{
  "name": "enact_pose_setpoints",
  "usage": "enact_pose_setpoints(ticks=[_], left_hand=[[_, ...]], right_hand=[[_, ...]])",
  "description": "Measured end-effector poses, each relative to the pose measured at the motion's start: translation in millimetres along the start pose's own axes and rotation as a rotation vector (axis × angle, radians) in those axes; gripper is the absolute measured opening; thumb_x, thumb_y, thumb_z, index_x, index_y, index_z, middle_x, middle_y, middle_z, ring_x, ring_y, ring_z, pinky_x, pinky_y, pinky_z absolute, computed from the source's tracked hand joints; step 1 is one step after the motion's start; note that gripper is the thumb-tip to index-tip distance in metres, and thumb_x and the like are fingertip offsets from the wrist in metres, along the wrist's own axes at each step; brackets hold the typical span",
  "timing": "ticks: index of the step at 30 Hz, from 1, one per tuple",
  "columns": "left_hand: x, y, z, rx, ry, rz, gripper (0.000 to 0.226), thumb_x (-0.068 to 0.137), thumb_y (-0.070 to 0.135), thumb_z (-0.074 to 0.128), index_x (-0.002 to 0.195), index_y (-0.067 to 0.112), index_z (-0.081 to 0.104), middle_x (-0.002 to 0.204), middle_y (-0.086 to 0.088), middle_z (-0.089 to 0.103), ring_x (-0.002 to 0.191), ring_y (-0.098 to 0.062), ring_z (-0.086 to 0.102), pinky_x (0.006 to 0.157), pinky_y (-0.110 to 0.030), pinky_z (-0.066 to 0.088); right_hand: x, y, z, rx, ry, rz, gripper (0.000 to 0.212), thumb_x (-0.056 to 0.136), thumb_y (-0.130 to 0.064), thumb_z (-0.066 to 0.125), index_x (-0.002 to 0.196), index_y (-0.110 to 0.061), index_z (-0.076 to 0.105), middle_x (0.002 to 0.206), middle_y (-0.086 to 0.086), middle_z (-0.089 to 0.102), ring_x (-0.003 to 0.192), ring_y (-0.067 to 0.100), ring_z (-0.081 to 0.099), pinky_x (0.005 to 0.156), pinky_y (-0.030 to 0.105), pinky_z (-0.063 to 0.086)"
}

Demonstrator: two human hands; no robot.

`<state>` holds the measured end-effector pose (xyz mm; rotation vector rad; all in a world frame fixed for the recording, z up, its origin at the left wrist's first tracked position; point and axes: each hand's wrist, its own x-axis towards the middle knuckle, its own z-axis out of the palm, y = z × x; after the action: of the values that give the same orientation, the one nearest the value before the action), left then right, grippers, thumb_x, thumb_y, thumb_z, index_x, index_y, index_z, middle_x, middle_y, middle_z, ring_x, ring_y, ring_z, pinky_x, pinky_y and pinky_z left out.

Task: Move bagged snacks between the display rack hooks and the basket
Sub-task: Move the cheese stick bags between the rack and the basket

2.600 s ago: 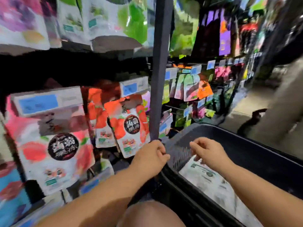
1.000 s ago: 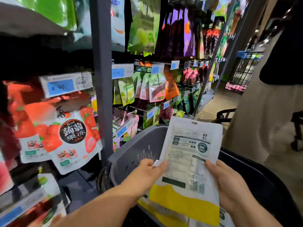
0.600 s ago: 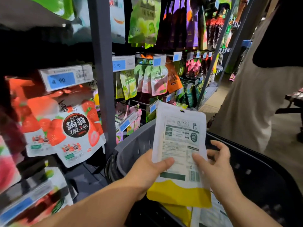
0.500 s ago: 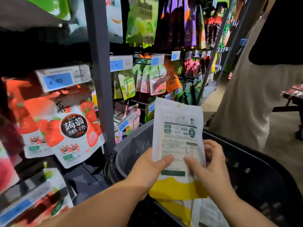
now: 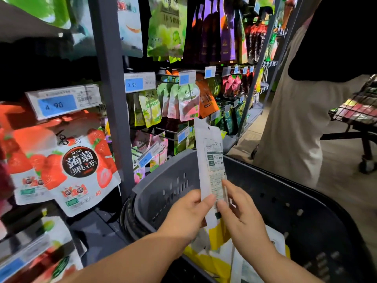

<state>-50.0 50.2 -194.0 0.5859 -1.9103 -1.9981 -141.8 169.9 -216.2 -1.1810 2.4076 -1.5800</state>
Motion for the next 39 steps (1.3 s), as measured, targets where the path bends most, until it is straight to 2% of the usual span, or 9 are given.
enact_pose_setpoints(ticks=[5, 10, 13, 20, 23, 27, 31, 36, 39], left_hand=[[-6, -1, 2, 0.112, -0.127, 0.081, 0.032, 0.09, 0.031, 0.069, 0.12, 0.043, 0.063, 0.12, 0.021, 0.067, 0.115, 0.009, 0.057, 0.103, -0.018, 0.043], [-6, -3, 7, 0.508, -0.162, 0.149, 0.05, 0.088, 0.04, 0.067, 0.129, 0.059, 0.045, 0.152, 0.026, 0.023, 0.139, 0.014, 0.012, 0.105, -0.006, 0.016], [-3, -2, 7, 0.398, -0.148, 0.172, 0.05, 0.096, 0.013, 0.06, 0.123, 0.054, 0.049, 0.124, 0.037, 0.049, 0.133, 0.015, 0.031, 0.096, 0.004, 0.025], [3, 3, -10, 0.393, 0.189, 0.129, 0.022, 0.085, 0.019, 0.074, 0.092, 0.033, 0.059, 0.087, 0.006, 0.065, 0.07, 0.001, 0.056, 0.063, -0.007, 0.04], [8, 3, -20, 0.466, 0.295, 0.092, 0.039, 0.075, 0.033, 0.082, 0.097, 0.027, 0.05, 0.096, 0.006, 0.054, 0.081, -0.002, 0.052, 0.067, -0.014, 0.039], [10, 7, -29, 0.077, 0.106, -0.126, 0.077, 0.059, 0.038, 0.087, 0.121, 0.019, 0.045, 0.107, 0.0, 0.069, 0.092, -0.018, 0.07, 0.079, -0.034, 0.057], [6, 5, -31, -0.228, -0.161, -0.222, 0.048, 0.07, 0.016, 0.072, 0.116, 0.007, 0.066, 0.108, -0.015, 0.073, 0.1, -0.03, 0.071, 0.094, -0.048, 0.054], [14, -1, -35, -0.125, 0.026, -0.128, 0.023, 0.087, 0.01, 0.068, 0.109, 0.013, 0.07, 0.102, -0.011, 0.075, 0.098, -0.028, 0.072, 0.097, -0.05, 0.051], [19, -5, -40, -0.064, 0.118, -0.117, 0.018, 0.088, 0.009, 0.069, 0.104, 0.015, 0.071, 0.097, -0.008, 0.076, 0.094, -0.026, 0.072, 0.095, -0.049, 0.053]], right_hand=[[0, -14, -6, 0.364, -0.034, 0.097, 0.047, 0.087, -0.064, 0.055, 0.129, -0.046, 0.047, 0.118, -0.031, 0.064, 0.111, -0.014, 0.057, 0.085, 0.008, 0.047], [5, -1, -6, 0.556, 0.013, 0.24, 0.059, 0.067, -0.061, 0.069, 0.117, -0.032, 0.061, 0.11, -0.007, 0.073, 0.107, 0.016, 0.069, 0.096, 0.044, 0.053], [10, 5, -11, 0.587, 0.049, 0.261, 0.069, 0.067, -0.072, 0.067, 0.114, -0.022, 0.067, 0.113, 0.004, 0.073, 0.108, 0.025, 0.068, 0.1, 0.055, 0.049], [16, 10, -20, 0.628, 0.028, 0.24, 0.078, 0.062, -0.075, 0.072, 0.115, -0.019, 0.067, 0.113, 0.005, 0.074, 0.106, 0.025, 0.07, 0.087, 0.041, 0.057], [17, 8, -24, 0.72, -0.008, 0.251, 0.041, 0.085, -0.047, 0.061, 0.112, -0.018, 0.067, 0.111, 0.007, 0.074, 0.106, 0.029, 0.069, 0.08, 0.034, 0.06], [21, 7, -26, 0.748, -0.043, 0.26, 0.068, 0.057, -0.069, 0.081, 0.107, -0.023, 0.074, 0.116, 0.013, 0.072, 0.108, 0.031, 0.068, 0.09, 0.047, 0.056], [23, 4, -29, 0.66, -0.056, 0.265, 0.059, 0.064, -0.069, 0.076, 0.102, -0.024, 0.075, 0.11, 0.012, 0.074, 0.101, 0.027, 0.071, 0.086, 0.042, 0.057], [37, 26, -32, 0.468, -0.103, 0.574, 0.046, 0.106, -0.042, 0.033, 0.099, -0.013, 0.069, 0.087, 0.007, 0.074, 0.077, 0.02, 0.068, 0.078, 0.035, 0.053], [36, 72, -31, 0.038, -0.129, 0.721, 0.045, 0.103, -0.042, 0.043, 0.104, -0.004, 0.067, 0.092, 0.014, 0.07, 0.083, 0.025, 0.064, 0.08, 0.039, 0.049]])
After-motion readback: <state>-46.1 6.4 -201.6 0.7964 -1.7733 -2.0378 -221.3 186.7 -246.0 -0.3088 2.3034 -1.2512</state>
